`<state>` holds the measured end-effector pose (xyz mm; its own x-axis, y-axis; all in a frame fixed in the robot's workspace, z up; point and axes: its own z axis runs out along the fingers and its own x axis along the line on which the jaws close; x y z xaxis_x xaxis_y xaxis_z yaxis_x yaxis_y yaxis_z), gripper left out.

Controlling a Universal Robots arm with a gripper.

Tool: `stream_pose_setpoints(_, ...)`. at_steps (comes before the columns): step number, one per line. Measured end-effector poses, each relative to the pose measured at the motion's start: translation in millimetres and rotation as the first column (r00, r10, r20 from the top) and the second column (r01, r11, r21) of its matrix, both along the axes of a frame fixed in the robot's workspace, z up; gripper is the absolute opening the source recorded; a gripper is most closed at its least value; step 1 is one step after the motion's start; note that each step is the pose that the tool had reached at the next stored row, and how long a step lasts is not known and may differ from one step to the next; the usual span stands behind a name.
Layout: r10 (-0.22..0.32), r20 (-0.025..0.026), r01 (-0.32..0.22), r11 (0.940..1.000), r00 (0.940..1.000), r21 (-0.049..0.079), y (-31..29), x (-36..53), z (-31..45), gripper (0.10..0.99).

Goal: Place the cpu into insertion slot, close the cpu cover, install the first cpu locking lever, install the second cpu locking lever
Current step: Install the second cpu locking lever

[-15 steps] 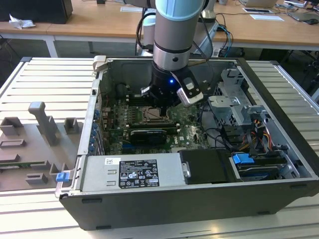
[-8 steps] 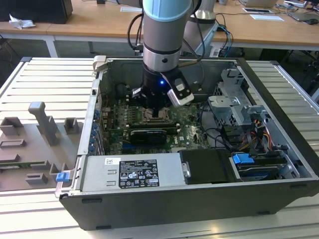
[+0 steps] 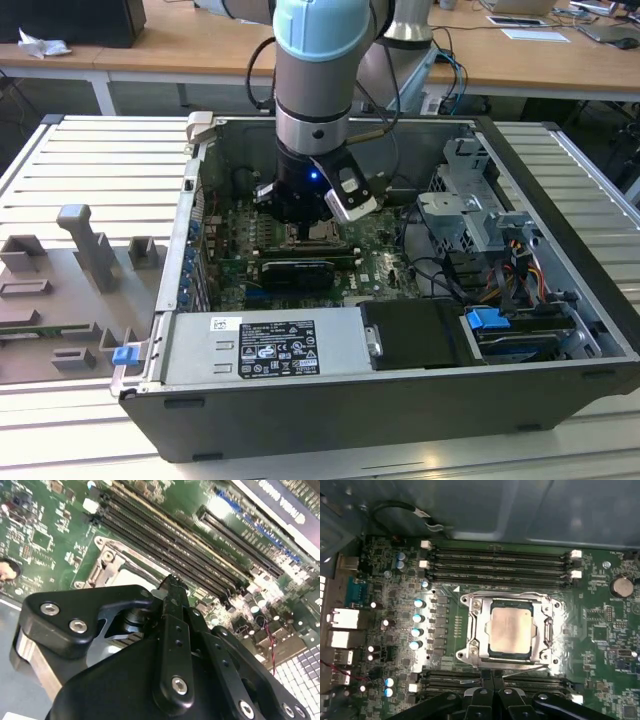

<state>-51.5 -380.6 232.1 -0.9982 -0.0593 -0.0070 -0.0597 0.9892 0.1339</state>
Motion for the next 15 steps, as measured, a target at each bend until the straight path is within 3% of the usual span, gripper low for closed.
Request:
stream_pose_setpoints(3,0.001,0.0,-0.001,0.9998,1.0,0.018,-2.5,-4.6,-0.6,0.106)
stream_pose_setpoints(8,0.001,0.0002,-0.001,0.9998,1.0,0.022,-6.3,-10.2,-2.7,0.106)
stream_pose_setpoints(15,0.002,0.0,-0.002,0.9997,1.0,0.024,-6.6,-11.4,-9.4,0.106)
